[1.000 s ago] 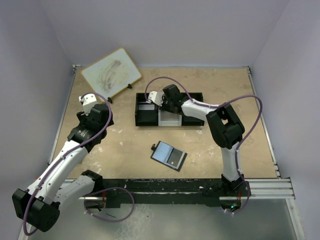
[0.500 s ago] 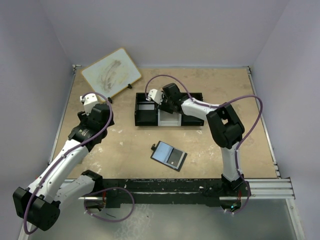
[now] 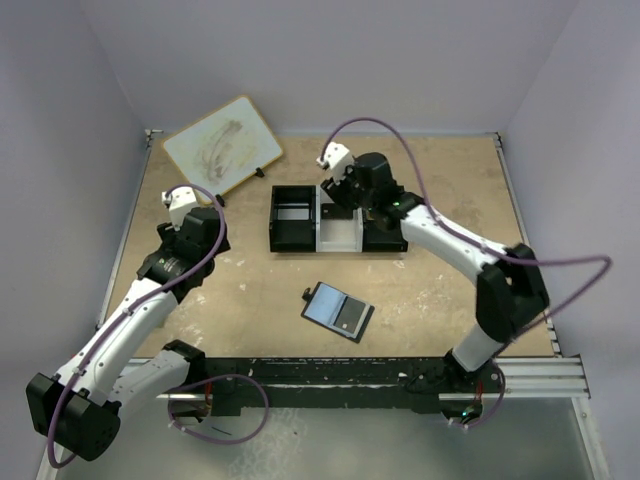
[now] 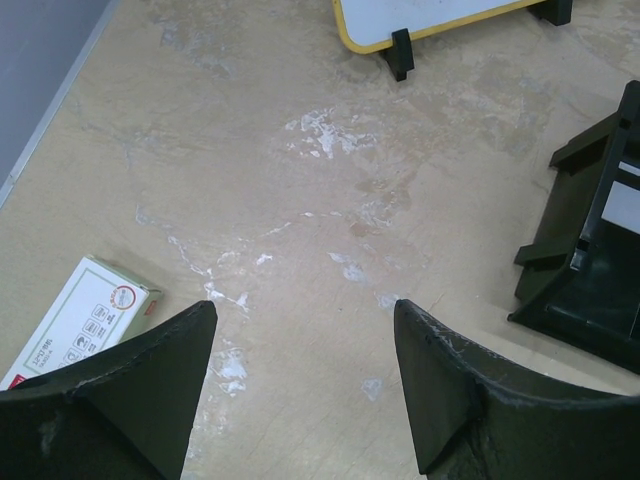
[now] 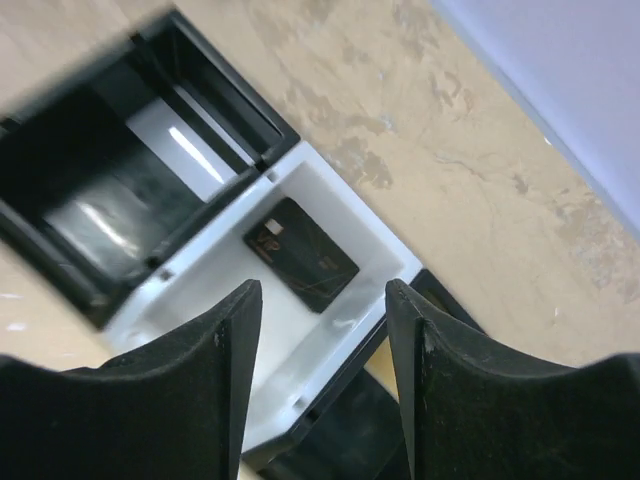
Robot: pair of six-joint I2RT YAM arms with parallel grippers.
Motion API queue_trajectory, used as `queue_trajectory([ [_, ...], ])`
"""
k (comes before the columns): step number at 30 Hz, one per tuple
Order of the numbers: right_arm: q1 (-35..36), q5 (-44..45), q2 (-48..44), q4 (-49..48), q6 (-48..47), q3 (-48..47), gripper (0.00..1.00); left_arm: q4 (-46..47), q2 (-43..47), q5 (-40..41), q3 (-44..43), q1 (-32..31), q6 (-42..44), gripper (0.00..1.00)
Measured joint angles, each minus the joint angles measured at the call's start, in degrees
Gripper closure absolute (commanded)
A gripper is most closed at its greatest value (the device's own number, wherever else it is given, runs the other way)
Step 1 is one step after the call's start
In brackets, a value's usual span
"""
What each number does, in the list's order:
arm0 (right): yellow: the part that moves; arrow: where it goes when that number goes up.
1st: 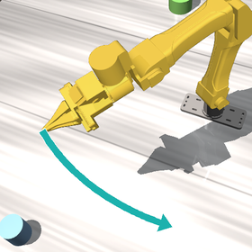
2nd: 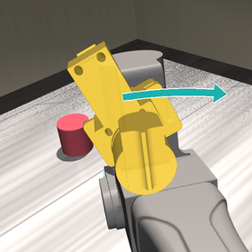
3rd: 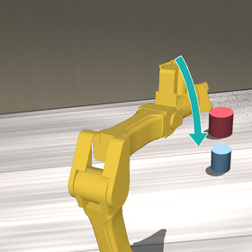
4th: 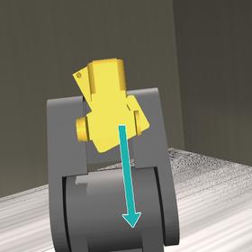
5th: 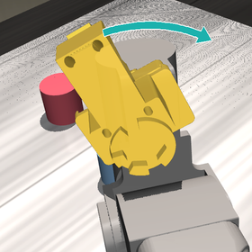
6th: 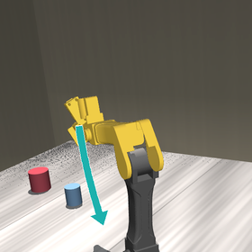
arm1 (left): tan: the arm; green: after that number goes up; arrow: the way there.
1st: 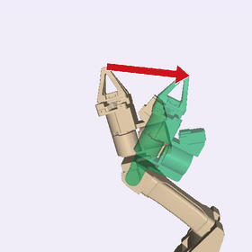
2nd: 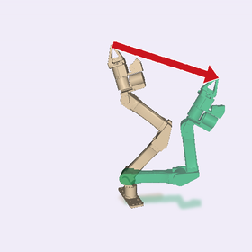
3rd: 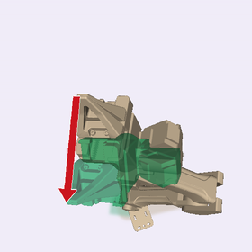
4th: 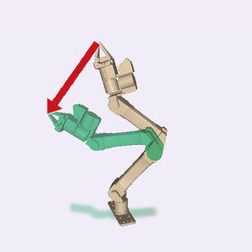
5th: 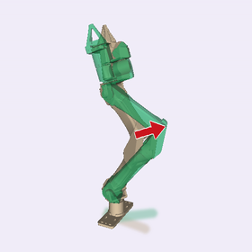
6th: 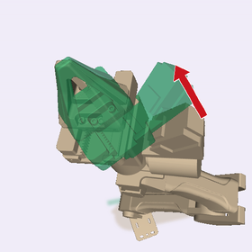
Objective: Take the credit cards out of the card holder
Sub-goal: Place the credit card in the storage box, then adjust the card holder at the center of the board.
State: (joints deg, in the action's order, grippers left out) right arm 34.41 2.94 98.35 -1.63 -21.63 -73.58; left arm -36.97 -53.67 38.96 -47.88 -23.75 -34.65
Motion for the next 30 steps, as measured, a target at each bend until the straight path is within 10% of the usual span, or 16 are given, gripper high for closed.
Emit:
queue_trajectory([
  [17,-0.3,-16.7,-22.3,6.2,39.2,34.7,0.39,6.8,9.7,-34.2,13.8,-2.8,-16.4,0.30],
  [30,-0.3,-15.8,-27.6,2.5,48.5,42.7,0.38,15.6,2.5,-25.3,19.7,-33.2,-30.4,0.30],
])
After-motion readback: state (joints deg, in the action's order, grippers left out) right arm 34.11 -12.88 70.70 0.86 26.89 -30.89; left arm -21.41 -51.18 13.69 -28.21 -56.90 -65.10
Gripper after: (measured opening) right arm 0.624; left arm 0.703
